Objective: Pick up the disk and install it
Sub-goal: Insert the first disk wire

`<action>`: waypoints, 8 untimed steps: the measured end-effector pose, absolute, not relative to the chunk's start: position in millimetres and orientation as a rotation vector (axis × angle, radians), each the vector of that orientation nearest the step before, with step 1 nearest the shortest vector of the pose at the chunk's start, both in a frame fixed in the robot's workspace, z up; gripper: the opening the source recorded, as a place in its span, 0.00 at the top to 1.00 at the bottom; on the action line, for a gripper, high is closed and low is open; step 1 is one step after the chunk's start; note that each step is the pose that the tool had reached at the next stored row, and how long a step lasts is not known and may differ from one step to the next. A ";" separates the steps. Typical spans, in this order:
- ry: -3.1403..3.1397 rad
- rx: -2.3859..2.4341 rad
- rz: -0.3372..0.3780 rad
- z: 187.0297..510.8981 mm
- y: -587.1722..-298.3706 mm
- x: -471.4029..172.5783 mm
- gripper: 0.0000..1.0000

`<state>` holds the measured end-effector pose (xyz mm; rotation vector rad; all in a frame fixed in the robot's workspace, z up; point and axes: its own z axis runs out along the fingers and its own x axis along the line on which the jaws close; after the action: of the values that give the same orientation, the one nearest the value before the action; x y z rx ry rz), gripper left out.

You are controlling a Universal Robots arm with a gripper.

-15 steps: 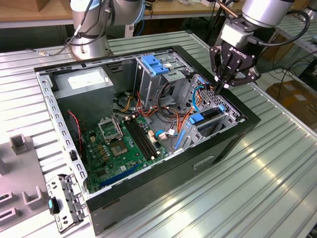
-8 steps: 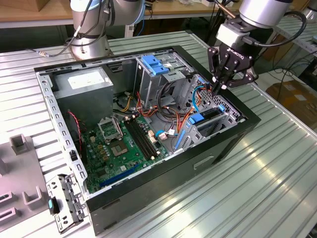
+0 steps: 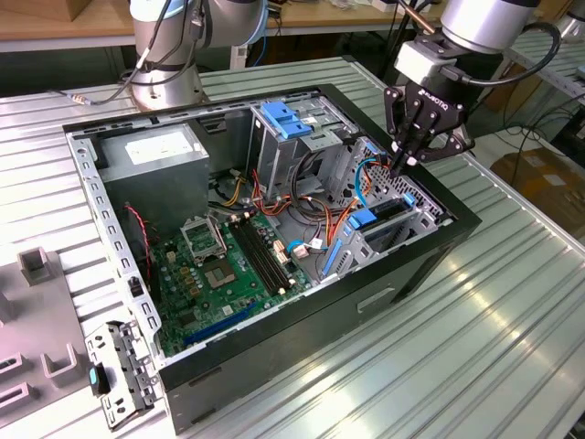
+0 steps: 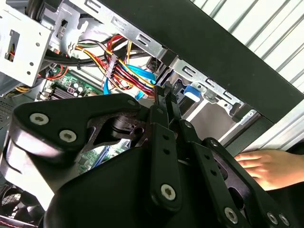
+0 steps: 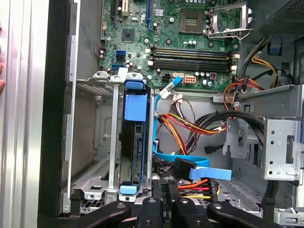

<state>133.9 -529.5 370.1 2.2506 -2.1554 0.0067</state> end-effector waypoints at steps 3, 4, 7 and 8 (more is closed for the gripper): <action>-2.155 2.251 0.007 370.1 -529.5 133.9 0.84; -2.155 2.251 0.007 370.1 -529.5 133.9 0.84; -2.154 2.249 0.003 370.0 -529.5 134.0 0.84; -2.151 2.247 -0.003 370.0 -529.5 134.0 0.84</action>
<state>134.0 -529.5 370.0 2.2466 -2.1514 -0.0030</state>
